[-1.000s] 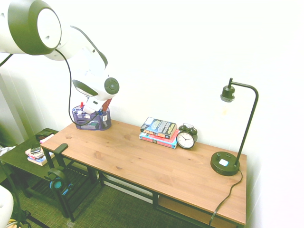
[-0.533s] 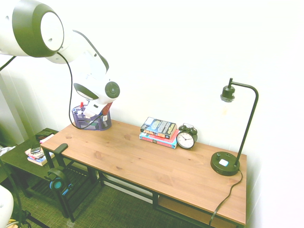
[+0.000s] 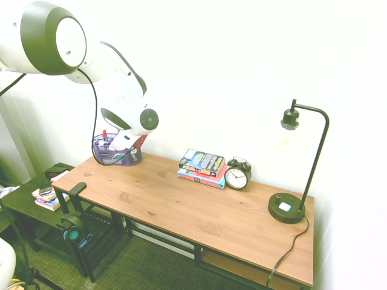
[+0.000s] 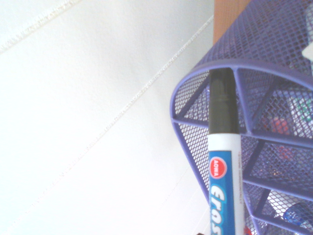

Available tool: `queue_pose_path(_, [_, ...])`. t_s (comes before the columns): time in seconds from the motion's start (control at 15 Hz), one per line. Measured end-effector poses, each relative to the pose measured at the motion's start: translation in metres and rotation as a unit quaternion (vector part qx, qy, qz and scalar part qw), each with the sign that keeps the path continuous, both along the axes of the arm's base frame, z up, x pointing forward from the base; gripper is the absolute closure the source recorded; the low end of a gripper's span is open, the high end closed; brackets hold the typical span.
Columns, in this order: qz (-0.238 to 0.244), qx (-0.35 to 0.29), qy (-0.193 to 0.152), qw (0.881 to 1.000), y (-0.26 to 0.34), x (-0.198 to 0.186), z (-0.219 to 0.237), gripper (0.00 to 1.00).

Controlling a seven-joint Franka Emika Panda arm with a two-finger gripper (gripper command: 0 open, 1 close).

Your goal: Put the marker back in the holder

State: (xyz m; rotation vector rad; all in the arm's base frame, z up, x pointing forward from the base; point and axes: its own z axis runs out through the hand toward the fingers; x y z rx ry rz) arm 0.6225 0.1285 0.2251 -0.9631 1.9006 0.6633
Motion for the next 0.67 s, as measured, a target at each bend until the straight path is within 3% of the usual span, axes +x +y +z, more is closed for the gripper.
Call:
queue_pose_path(0.4, [0.001, -0.011, -0.015, 1.000, -0.012, 0.012, 0.009, 0.00])
queue_pose_path(0.67, [0.010, -0.027, -0.049, 0.998, -0.013, 0.027, 0.056, 0.00])
